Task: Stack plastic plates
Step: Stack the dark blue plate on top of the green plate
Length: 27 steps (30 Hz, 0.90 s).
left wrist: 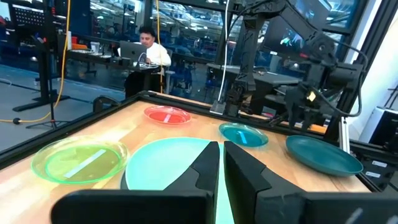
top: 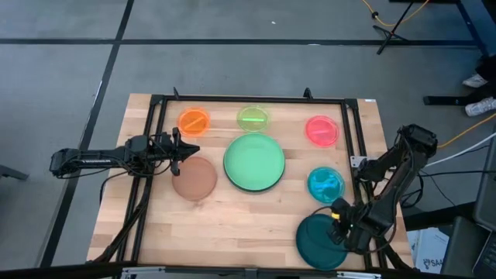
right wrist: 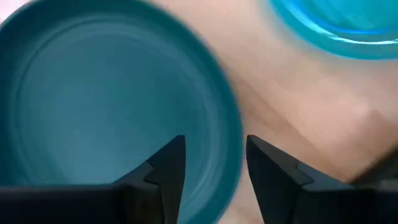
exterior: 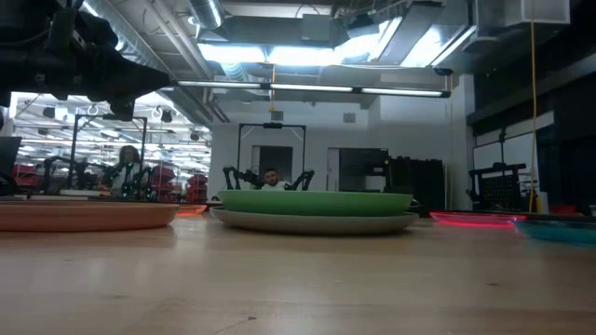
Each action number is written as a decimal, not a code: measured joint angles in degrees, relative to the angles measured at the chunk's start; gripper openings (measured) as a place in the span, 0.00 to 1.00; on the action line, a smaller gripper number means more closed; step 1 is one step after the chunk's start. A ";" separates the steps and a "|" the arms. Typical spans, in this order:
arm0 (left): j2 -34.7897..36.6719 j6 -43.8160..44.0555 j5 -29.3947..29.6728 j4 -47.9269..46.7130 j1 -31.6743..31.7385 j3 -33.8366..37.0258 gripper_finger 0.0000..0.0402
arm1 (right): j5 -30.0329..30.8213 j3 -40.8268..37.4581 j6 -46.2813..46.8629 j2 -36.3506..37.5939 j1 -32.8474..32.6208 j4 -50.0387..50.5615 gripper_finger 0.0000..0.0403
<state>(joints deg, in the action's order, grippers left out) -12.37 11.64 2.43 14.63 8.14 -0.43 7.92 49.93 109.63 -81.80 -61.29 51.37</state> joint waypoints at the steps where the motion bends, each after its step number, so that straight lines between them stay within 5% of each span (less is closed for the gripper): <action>1: 0.00 0.00 0.01 0.00 0.00 0.00 0.04 | 0.15 -0.55 -0.81 0.00 0.01 -1.53 0.40; 14: 0.00 -0.09 1.32 0.00 0.01 0.00 0.04 | 2.97 -1.07 -9.49 -1.77 0.17 -0.28 0.40; 27: 0.01 -0.17 1.32 -0.02 0.01 0.00 0.04 | 3.26 -7.36 -6.25 -2.54 0.19 -10.76 0.40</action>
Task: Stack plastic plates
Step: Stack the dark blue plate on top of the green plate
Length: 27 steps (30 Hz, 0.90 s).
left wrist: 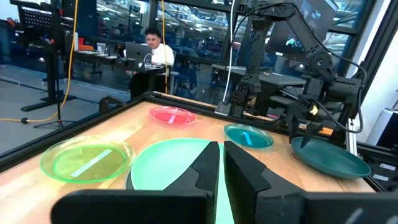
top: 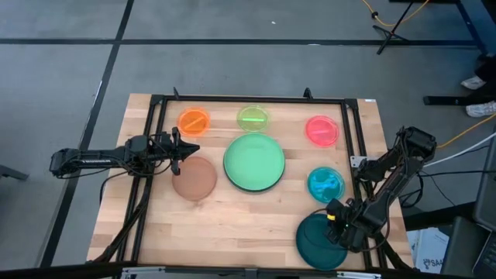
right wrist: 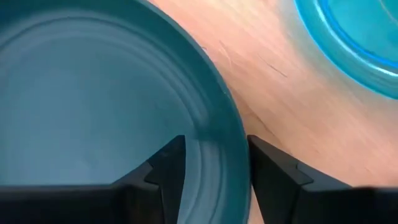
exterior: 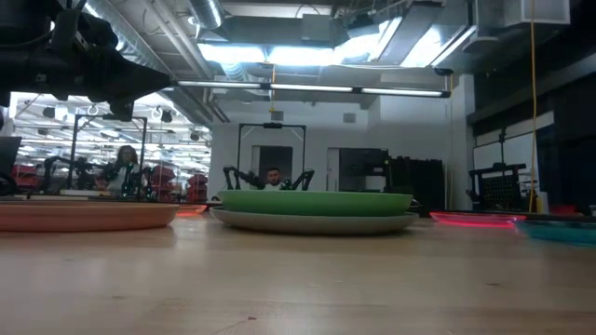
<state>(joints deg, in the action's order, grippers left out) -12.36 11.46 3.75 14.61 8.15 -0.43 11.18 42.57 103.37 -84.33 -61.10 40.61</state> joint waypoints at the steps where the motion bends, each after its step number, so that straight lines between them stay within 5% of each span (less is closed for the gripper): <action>1: -0.02 0.00 0.00 0.00 -0.01 0.00 0.04 | 0.28 -0.32 0.00 0.00 0.00 -0.61 0.39; 16: -0.02 0.00 0.00 -0.02 -0.01 0.00 0.04 | 1.58 -0.35 -0.09 0.01 -0.02 -0.75 0.02; 27: -0.01 0.00 0.00 -0.02 0.00 0.00 0.04 | 6.71 -0.35 -0.10 0.02 0.00 -1.83 0.01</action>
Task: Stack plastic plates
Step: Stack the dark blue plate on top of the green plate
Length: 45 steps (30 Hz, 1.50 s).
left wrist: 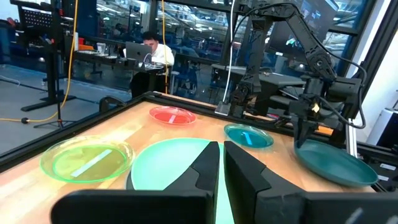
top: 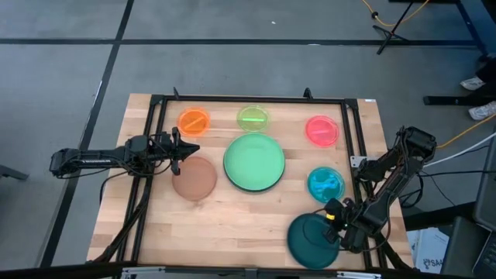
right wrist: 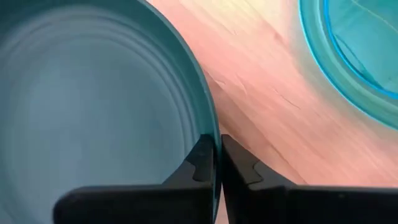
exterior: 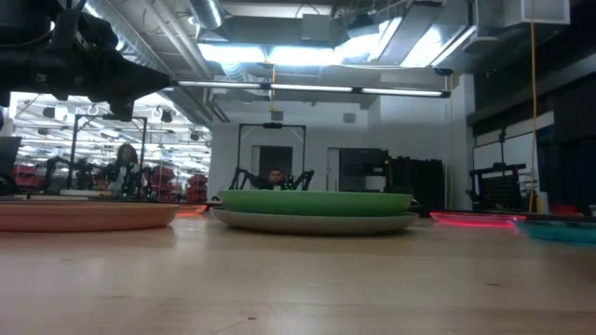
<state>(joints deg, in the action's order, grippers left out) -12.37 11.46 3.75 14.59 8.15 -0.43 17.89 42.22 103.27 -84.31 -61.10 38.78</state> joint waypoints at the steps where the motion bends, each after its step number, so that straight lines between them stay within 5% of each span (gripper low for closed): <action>1: 0.00 0.00 0.00 0.00 0.01 0.00 0.04 | 0.81 0.00 0.00 0.00 0.00 -0.31 0.01; 13: 0.00 0.02 1.22 0.00 0.01 0.00 0.04 | 9.11 0.00 0.27 0.46 0.80 -3.41 0.00; 23: 0.00 0.10 1.19 0.00 -0.01 0.00 0.04 | 9.55 0.00 -9.29 0.59 10.37 -10.11 0.00; 45: -0.01 0.20 1.11 -0.07 0.01 0.00 0.04 | -4.79 0.02 -46.61 0.59 39.93 -35.22 0.00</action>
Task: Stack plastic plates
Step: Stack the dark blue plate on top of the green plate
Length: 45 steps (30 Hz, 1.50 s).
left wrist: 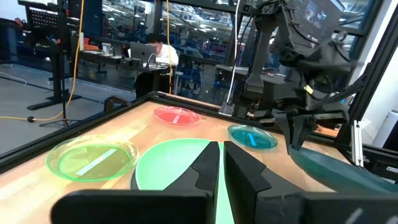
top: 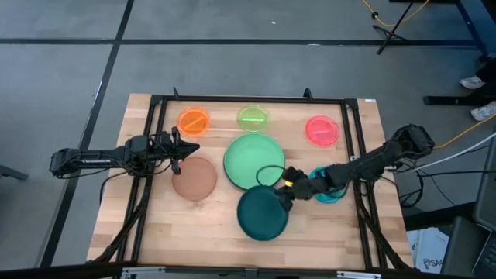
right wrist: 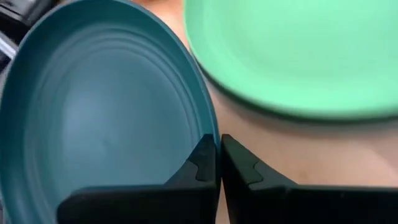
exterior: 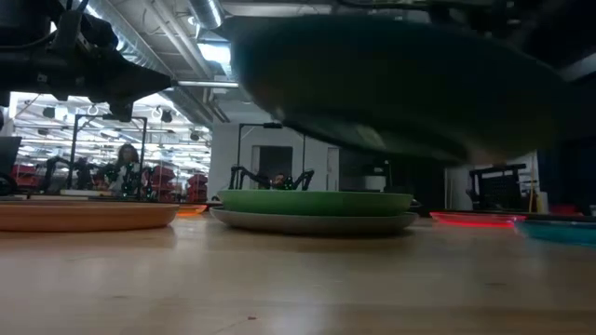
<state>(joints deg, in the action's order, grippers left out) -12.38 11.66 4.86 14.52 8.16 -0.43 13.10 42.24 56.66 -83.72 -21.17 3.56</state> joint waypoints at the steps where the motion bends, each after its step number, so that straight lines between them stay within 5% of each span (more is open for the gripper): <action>1: 0.02 0.05 -0.02 0.00 -0.01 0.00 0.04 | -1.12 0.02 -1.29 0.00 1.24 -1.14 0.00; 13: 0.01 0.28 -0.02 0.00 0.00 0.00 0.04 | -8.63 2.54 -12.43 0.00 15.92 -1.86 0.00; 24: 0.00 0.31 -0.02 0.00 0.00 0.00 0.04 | -9.03 2.51 -17.77 0.00 27.00 -1.92 0.00; 39: 0.00 0.35 -0.02 0.02 0.01 0.00 0.04 | -5.63 2.51 -19.66 -5.64 29.93 -2.21 0.00; 45: 0.01 0.92 -0.03 0.02 0.00 0.00 0.04 | -3.15 2.51 -19.17 -7.26 29.86 -2.24 0.10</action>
<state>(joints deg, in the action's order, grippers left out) -12.38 12.58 4.84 14.55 8.15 -0.43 9.96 44.75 37.49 -90.98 8.69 1.32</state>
